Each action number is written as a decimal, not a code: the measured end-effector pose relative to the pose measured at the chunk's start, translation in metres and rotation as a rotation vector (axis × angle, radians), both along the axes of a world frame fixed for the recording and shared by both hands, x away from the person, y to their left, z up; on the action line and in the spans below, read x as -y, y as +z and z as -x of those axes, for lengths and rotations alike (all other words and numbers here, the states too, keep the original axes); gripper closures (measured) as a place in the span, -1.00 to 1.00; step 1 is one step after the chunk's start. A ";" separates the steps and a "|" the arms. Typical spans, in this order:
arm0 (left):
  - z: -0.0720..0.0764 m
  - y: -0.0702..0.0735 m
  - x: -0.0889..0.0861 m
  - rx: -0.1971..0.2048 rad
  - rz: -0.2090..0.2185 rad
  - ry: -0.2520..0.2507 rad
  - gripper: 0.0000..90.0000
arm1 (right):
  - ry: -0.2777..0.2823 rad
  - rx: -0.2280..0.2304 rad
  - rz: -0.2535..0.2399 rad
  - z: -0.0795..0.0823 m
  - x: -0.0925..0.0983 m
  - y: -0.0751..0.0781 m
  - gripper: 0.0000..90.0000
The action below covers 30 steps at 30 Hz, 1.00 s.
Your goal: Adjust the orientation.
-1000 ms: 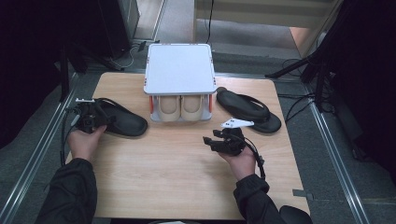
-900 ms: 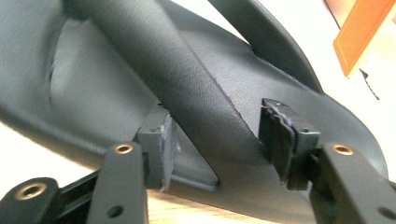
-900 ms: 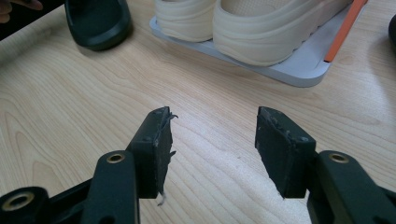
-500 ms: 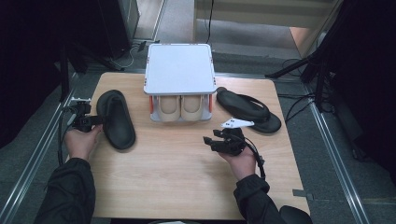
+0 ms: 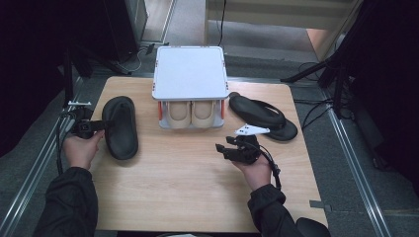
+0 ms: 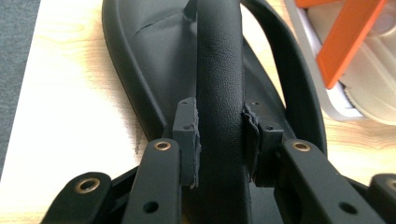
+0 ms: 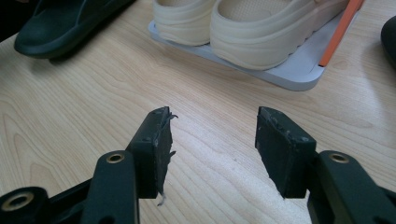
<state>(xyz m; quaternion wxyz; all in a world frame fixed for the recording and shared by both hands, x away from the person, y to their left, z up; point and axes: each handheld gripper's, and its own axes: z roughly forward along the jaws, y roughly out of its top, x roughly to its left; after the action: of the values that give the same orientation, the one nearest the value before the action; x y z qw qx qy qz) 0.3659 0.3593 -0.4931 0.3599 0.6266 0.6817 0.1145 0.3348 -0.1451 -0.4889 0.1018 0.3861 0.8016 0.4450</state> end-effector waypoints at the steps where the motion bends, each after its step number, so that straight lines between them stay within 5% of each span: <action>1: 0.001 0.001 0.000 0.003 -0.001 -0.006 0.55 | -0.001 0.001 -0.001 0.000 0.000 0.000 0.03; 18: 0.024 0.019 0.012 0.055 0.016 -0.042 0.56 | -0.009 0.001 -0.008 -0.001 0.003 0.001 0.03; 30: 0.067 0.030 0.029 0.092 0.055 -0.084 0.56 | -0.034 0.014 -0.028 -0.003 0.010 0.003 0.03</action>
<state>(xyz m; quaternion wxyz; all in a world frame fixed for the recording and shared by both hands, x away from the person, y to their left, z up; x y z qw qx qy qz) 0.2989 0.3301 -0.4630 0.4125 0.6386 0.6403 0.1093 0.3378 -0.1552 -0.4858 0.1097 0.3981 0.7878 0.4569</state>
